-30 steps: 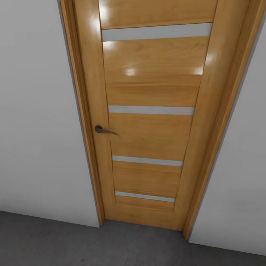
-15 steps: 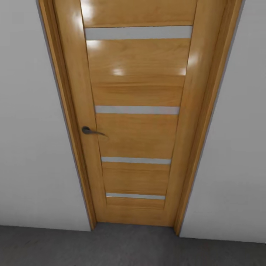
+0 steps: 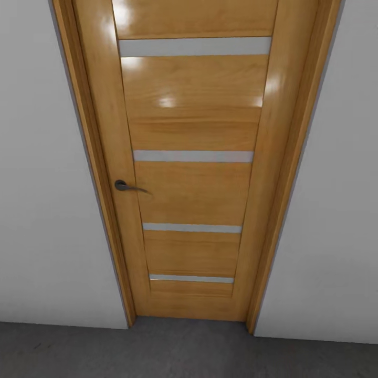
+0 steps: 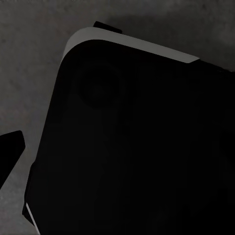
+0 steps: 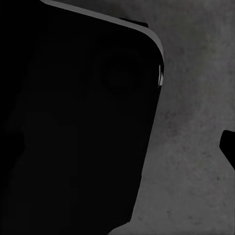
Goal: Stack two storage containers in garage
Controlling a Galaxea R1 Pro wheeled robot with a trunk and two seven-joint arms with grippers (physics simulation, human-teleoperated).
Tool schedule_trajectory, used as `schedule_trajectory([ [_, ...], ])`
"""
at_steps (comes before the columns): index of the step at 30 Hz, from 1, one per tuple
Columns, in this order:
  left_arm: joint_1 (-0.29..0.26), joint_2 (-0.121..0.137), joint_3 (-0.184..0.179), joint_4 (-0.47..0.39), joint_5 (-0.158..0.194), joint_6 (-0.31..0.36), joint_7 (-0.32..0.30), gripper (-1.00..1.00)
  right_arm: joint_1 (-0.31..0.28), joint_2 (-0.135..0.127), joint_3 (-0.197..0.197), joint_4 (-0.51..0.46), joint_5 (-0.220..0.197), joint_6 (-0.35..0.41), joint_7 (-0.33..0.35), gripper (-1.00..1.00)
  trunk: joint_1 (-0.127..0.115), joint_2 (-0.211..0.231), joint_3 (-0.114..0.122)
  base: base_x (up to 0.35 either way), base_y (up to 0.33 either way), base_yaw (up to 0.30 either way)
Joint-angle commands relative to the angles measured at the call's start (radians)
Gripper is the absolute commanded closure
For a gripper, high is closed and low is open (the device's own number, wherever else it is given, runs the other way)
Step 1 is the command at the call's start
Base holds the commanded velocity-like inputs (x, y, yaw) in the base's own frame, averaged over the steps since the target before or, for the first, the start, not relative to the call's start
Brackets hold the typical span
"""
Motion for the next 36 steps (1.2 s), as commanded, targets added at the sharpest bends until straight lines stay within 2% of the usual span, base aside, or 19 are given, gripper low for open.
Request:
schedule_trajectory([
  [1,0.0,0.0,0.006,0.0,0.001,-0.002,0.001,-1.0,0.0,0.0,0.0,0.0,0.007,-0.002,-0.001,-1.0,0.0,0.0,-0.001,0.0,0.0,0.0],
  [36,0.0,0.0,0.008,0.0,0.001,-0.002,0.001,-1.0,0.0,0.003,-0.001,0.0,0.004,-0.001,-0.001,-1.0,0.0,0.0,-0.001,0.0,0.0,0.0],
])
